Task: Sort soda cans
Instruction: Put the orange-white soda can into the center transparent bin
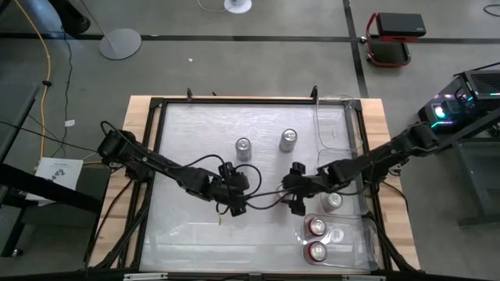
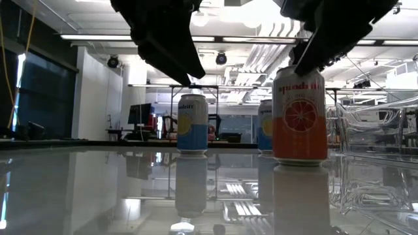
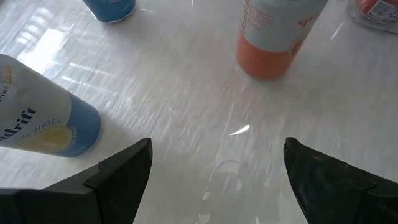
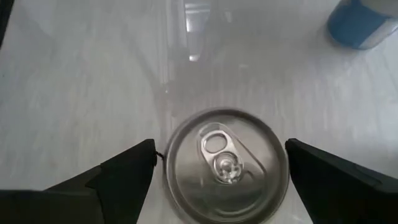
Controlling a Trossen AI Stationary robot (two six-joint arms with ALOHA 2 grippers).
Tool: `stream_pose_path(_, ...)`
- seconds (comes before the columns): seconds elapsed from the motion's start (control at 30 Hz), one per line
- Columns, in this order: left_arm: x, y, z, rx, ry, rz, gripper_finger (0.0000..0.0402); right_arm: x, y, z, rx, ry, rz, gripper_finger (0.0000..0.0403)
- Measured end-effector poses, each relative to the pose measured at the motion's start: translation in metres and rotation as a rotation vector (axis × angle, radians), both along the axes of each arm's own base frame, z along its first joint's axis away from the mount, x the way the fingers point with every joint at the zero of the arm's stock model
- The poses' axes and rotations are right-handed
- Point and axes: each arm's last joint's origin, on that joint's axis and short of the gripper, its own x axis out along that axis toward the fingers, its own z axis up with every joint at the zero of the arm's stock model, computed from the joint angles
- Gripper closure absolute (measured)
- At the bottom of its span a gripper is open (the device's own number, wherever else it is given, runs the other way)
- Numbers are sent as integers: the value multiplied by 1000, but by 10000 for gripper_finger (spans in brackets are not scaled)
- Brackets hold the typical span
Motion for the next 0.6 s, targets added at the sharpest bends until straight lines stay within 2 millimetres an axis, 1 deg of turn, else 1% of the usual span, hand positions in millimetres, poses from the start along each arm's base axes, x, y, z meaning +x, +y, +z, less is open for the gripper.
stream_pose_path(0.23,0,0,0,0,-1,0,61,9,0,-18,-48,54,39,58)
stream_pose_path(0.3,0,0,0,0,0,0,61,11,1,-20,-58,49,46,67)
stream_pose_path(0.4,0,0,0,-1,-1,1,61,12,1,-18,-67,24,38,94)
stream_pose_path(0.47,0,0,0,-2,-1,2,61,12,0,-11,-81,7,30,118)
stream_pose_path(0.5,0,0,0,-3,-1,2,61,11,0,-4,-81,-8,25,121)
stream_pose_path(0.57,0,0,0,-4,-2,4,61,7,-2,14,-79,-41,8,121)
stream_pose_path(0.6,0,0,0,-6,-3,6,61,2,-2,24,-84,-45,2,121)
